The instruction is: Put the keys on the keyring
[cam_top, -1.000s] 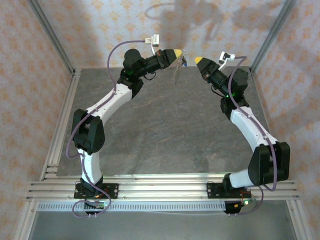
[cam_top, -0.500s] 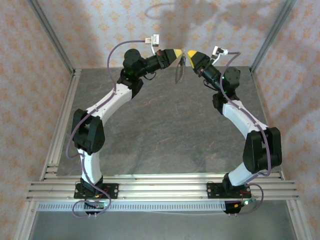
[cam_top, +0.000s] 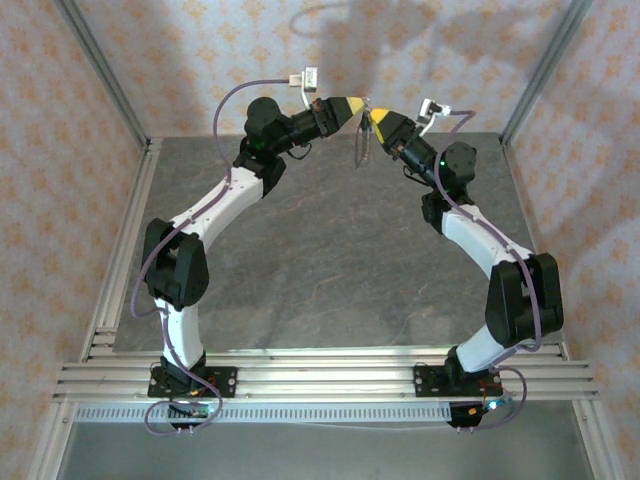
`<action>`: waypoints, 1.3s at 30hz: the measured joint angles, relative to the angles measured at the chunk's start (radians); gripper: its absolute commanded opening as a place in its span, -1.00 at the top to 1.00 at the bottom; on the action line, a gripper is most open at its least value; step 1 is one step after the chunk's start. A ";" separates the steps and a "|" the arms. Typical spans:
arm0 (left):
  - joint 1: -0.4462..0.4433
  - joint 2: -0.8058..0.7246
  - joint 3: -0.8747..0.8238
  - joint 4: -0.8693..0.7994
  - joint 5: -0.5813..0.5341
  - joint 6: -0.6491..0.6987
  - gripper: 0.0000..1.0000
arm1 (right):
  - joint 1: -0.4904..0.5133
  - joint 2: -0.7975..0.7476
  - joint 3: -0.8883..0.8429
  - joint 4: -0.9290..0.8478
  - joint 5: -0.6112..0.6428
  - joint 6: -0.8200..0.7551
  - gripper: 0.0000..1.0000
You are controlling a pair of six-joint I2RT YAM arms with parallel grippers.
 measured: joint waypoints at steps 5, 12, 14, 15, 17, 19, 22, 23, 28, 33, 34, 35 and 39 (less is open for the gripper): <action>0.000 0.000 0.000 0.000 0.000 0.000 1.00 | 0.004 0.000 -0.012 0.012 0.000 0.006 0.47; 0.000 0.000 0.000 0.000 0.000 0.000 1.00 | 0.008 0.000 -0.013 0.016 0.000 0.010 0.52; -0.001 0.000 0.000 0.000 0.000 0.000 1.00 | 0.009 0.000 -0.012 0.017 -0.001 0.014 0.57; -0.001 0.000 0.000 0.000 0.000 0.000 1.00 | 0.010 0.000 -0.012 0.017 -0.002 0.017 0.59; -0.001 0.000 0.000 0.000 0.000 0.000 1.00 | 0.011 0.000 -0.012 0.019 -0.003 0.018 0.71; -0.001 0.000 0.000 0.000 0.000 0.000 1.00 | 0.011 0.000 -0.012 0.019 -0.005 0.021 0.81; -0.001 0.000 0.000 0.000 0.000 0.000 1.00 | 0.013 0.003 -0.012 0.019 -0.009 0.026 0.94; -0.001 0.000 0.000 0.000 0.000 0.000 1.00 | 0.013 0.003 -0.012 0.019 -0.011 0.027 0.97; -0.001 0.000 0.000 0.000 0.000 -0.002 1.00 | 0.015 0.004 -0.011 0.018 -0.015 0.027 1.00; -0.001 0.000 0.000 0.000 0.000 -0.002 1.00 | 0.036 0.011 0.005 0.007 -0.019 0.019 1.00; -0.001 0.000 0.000 0.000 -0.001 -0.002 1.00 | 0.041 0.013 0.009 0.002 -0.020 0.016 1.00; 0.000 0.000 0.000 0.000 -0.002 -0.002 1.00 | 0.048 0.015 0.014 -0.005 -0.022 0.009 1.00; 0.000 0.000 0.000 0.000 -0.008 -0.002 1.00 | 0.069 0.016 0.024 -0.043 -0.026 -0.021 1.00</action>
